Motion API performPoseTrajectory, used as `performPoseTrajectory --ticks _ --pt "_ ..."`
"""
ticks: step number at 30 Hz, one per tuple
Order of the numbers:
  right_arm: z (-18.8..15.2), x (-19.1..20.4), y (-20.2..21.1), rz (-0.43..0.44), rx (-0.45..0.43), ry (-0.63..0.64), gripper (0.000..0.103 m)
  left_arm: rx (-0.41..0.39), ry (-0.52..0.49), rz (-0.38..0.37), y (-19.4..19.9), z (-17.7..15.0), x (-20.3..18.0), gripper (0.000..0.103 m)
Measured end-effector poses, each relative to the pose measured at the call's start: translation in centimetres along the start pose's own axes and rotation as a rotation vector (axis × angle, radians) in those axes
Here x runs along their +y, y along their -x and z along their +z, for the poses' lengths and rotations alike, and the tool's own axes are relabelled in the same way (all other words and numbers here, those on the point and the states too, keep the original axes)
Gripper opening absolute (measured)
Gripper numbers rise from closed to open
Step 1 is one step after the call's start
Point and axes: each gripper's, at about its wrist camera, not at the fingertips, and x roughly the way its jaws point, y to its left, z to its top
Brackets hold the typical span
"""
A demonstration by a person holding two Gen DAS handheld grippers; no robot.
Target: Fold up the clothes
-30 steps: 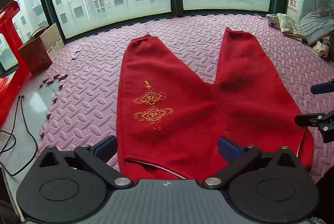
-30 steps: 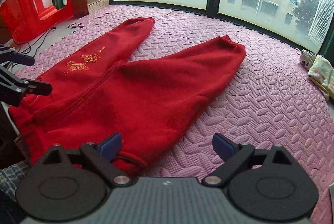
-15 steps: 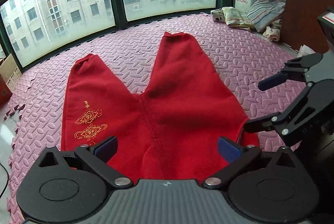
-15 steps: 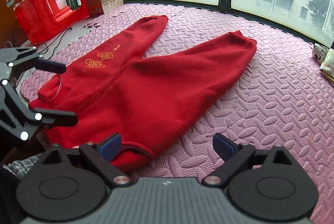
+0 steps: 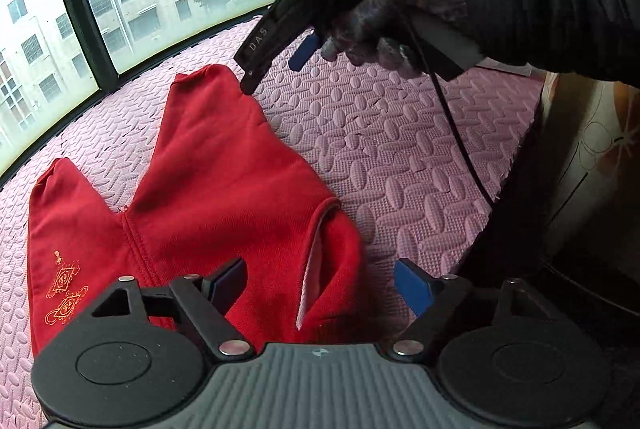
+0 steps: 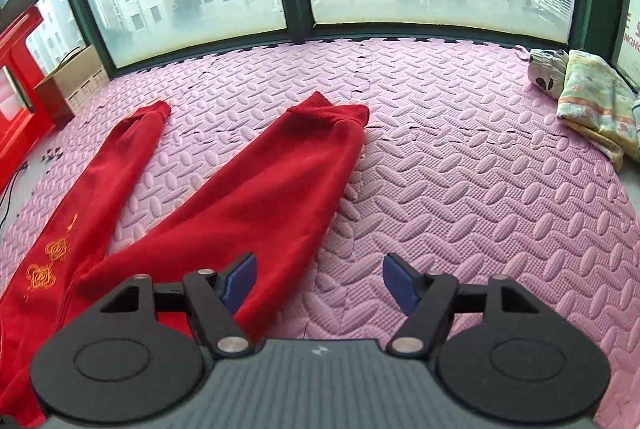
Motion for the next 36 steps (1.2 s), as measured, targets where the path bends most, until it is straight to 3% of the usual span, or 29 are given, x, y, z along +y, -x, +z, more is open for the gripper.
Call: performPoseTrajectory --ticks 1,5,8,10,12,14,17,27,36 --pt "0.6 -0.5 -0.9 0.001 0.004 -0.029 0.067 0.012 0.000 -0.003 -0.2 -0.1 0.1 0.066" --pt "2.3 -1.3 -3.9 -0.013 0.002 -0.080 0.059 0.030 -0.030 0.029 -0.9 -0.5 -0.2 0.049" --pt "3.2 -1.6 -5.7 -0.023 0.005 -0.105 0.051 0.010 -0.023 0.018 -0.4 -0.4 0.3 0.025" --pt "3.7 -1.7 -6.6 -0.021 0.001 -0.128 0.046 -0.006 0.000 0.001 0.0 -0.1 0.9 0.020" --pt "4.0 -1.6 -7.0 -0.028 -0.010 -0.141 0.037 -0.023 0.037 -0.020 0.6 0.1 1.7 0.018" --pt "4.3 -1.6 -7.1 -0.020 -0.012 -0.172 0.018 -0.046 0.083 -0.044 1.3 0.3 2.7 0.018" --pt "4.7 -1.5 -6.9 -0.023 -0.025 -0.198 0.009 -0.090 0.148 -0.073 2.7 0.5 4.4 0.017" --pt "9.0 2.1 -4.4 0.028 -0.108 -0.258 0.008 -0.229 0.456 -0.084 7.5 -1.7 11.2 0.016" --pt "13.6 14.0 -5.3 0.123 -0.164 -0.137 0.008 -0.319 0.677 -0.050 11.3 -6.7 14.3 0.015"
